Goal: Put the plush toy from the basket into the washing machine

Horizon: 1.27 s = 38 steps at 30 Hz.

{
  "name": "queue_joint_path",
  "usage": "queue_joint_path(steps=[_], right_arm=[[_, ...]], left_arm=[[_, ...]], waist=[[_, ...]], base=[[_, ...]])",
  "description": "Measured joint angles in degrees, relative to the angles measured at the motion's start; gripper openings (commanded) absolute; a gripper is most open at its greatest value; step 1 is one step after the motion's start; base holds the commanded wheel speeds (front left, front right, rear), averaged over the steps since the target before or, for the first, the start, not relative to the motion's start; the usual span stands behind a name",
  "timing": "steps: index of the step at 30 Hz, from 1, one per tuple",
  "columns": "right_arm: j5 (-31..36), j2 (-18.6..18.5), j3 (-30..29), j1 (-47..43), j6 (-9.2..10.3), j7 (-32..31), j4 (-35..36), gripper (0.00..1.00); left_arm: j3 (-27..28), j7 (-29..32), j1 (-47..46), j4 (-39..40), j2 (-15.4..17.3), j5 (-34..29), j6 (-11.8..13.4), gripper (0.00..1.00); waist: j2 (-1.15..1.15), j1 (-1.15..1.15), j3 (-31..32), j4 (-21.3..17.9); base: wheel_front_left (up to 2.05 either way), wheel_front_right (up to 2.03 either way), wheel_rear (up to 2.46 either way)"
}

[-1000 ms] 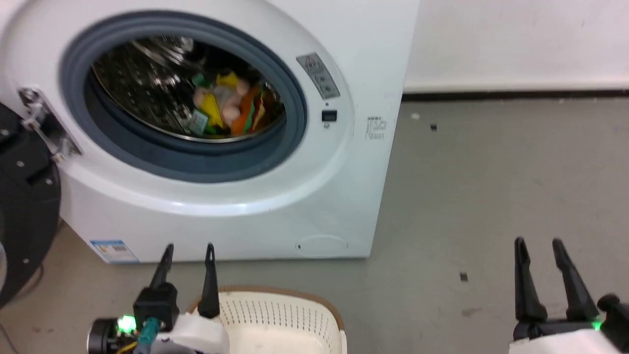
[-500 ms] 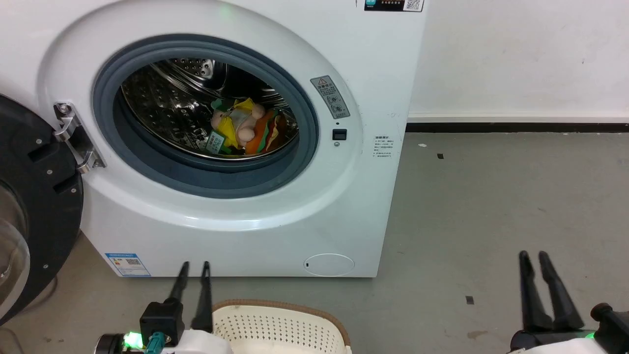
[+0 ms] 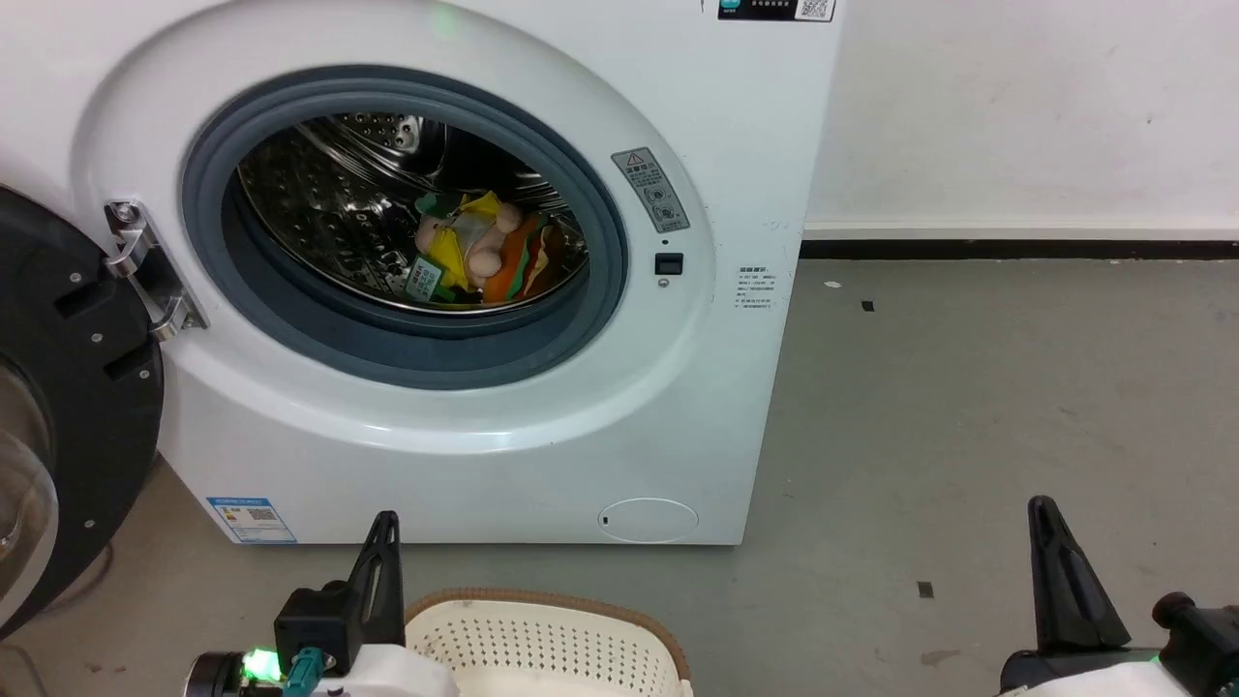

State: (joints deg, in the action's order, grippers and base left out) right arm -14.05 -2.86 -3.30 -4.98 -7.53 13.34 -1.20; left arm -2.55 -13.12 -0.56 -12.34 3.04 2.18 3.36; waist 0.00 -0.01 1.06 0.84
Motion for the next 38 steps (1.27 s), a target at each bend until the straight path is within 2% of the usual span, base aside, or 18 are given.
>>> queue_joint_path(steps=[38], right_arm=[[4.98,0.00,1.11,0.90,0.00,-4.25,0.13,0.00]], left_arm=[[0.92,4.28,0.00,3.97,-0.03,-0.49,-1.02,0.00]], waist=[[0.00,0.01,-0.36,-0.28]], base=[[0.00,0.00,0.00]])
